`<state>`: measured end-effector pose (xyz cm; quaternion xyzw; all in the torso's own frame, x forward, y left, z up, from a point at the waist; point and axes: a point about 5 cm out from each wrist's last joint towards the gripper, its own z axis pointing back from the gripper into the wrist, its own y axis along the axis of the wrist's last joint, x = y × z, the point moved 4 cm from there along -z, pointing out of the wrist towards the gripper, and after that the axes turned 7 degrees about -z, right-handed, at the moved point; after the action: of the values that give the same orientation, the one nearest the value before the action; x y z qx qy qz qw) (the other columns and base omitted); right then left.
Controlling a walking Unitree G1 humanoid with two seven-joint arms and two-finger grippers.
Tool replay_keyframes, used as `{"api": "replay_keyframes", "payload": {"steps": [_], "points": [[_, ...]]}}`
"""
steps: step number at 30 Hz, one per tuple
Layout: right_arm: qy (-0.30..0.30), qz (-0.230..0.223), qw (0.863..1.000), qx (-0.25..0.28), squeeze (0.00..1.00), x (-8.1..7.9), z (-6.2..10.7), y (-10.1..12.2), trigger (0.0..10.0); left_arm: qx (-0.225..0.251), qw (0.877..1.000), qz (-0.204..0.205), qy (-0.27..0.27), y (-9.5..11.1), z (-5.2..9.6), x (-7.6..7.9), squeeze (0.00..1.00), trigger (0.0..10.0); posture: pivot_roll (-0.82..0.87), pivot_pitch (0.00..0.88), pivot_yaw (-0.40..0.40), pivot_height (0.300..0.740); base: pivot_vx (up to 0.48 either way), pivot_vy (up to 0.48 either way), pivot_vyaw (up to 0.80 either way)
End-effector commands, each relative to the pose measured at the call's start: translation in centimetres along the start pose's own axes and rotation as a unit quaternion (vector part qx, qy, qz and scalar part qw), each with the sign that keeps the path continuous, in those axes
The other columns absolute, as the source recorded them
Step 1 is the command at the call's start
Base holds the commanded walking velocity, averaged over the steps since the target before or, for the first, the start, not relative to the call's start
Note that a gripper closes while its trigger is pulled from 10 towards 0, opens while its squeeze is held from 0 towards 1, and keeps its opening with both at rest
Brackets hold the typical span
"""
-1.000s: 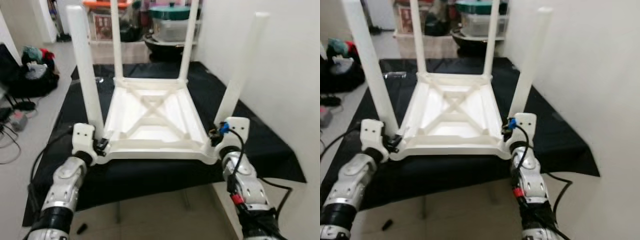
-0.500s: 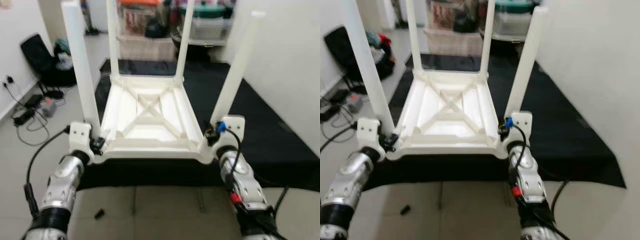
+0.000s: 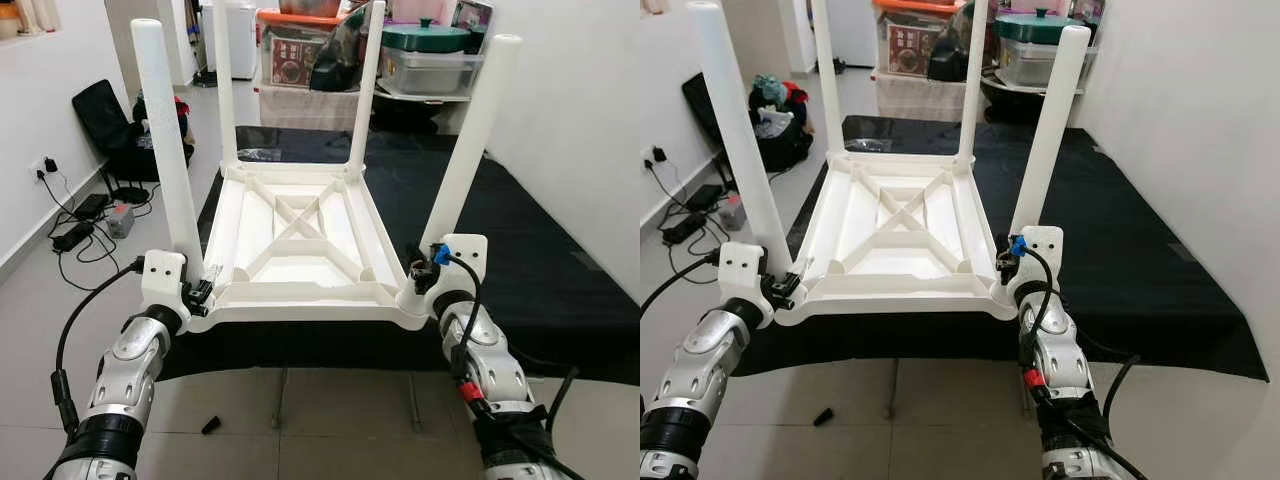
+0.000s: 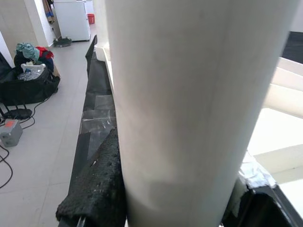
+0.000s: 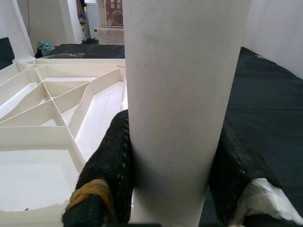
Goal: Building children table
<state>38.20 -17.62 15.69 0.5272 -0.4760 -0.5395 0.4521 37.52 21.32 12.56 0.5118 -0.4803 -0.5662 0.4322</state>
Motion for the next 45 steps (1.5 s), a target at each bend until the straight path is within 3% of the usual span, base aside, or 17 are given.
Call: {"api": "replay_keyframes", "payload": {"steps": [1, 23, 45], "points": [[-0.01, 0.006, 0.999, -0.035, 0.0, 0.17, 0.33, -1.87, 10.0, 0.021, 1.0, 0.01, 0.011, 1.15, -0.23, -1.05, 0.0, 10.0, 0.07, 0.0, -0.095, 0.74, 0.0, 0.0, 0.0], [-0.035, -0.006, 0.999, -0.031, 0.0, 0.66, 0.25, -1.83, 10.0, 0.031, 0.999, 0.019, -0.001, 1.58, -0.34, -0.85, 0.0, 10.0, 0.07, 0.0, -0.097, 0.74, 0.0, 0.0, 0.0], [-0.04, -0.009, 0.999, -0.034, 0.0, 0.67, 0.38, -2.08, 10.0, 0.036, 0.999, 0.024, -0.005, 1.84, -0.41, -0.84, 0.0, 10.0, 0.07, 0.0, -0.092, 0.74, 0.317, 0.0, 0.0]]}}
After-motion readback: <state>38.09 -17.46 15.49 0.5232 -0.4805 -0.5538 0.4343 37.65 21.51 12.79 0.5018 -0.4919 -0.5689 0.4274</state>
